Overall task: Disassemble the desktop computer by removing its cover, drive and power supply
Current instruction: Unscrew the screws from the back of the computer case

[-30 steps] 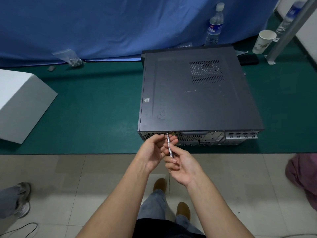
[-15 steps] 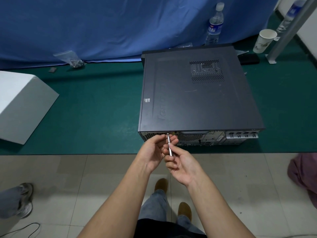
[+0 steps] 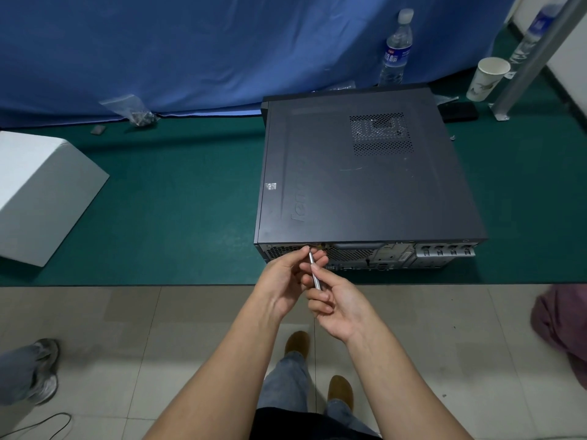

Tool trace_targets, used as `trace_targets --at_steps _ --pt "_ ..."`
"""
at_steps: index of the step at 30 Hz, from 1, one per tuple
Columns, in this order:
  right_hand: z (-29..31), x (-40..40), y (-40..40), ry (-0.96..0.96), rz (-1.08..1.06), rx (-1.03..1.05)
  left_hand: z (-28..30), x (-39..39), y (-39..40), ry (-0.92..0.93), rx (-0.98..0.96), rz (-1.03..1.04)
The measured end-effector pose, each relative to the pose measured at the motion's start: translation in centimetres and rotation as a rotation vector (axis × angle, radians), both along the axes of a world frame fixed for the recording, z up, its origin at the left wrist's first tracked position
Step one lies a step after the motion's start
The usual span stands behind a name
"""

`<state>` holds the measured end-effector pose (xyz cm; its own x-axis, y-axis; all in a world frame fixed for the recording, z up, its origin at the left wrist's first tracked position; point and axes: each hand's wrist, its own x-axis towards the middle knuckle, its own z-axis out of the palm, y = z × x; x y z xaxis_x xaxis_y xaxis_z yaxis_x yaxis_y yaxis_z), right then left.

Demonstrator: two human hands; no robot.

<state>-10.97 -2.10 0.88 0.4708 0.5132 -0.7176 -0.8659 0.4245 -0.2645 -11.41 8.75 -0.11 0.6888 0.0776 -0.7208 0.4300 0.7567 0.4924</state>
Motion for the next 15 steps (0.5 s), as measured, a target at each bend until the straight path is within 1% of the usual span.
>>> trace_targets --at_steps 5,9,12,15 --pt "0.1 0.0 -0.5 -0.047 0.029 -0.003 -0.2 -0.2 -0.4 0.011 -0.001 0.023" --pt "0.1 0.0 -1.4 -0.136 0.166 -0.048 -0.1 -0.7 -0.5 0.0 0.015 0.042" --pt "0.5 0.4 -2.3 -0.24 0.23 -0.113 0.3 -1.0 -0.4 -0.054 0.114 0.041" --pt "1.5 1.4 -3.0 -0.471 0.203 -0.265 1.2 -1.1 -0.5 -0.107 0.276 -0.021"
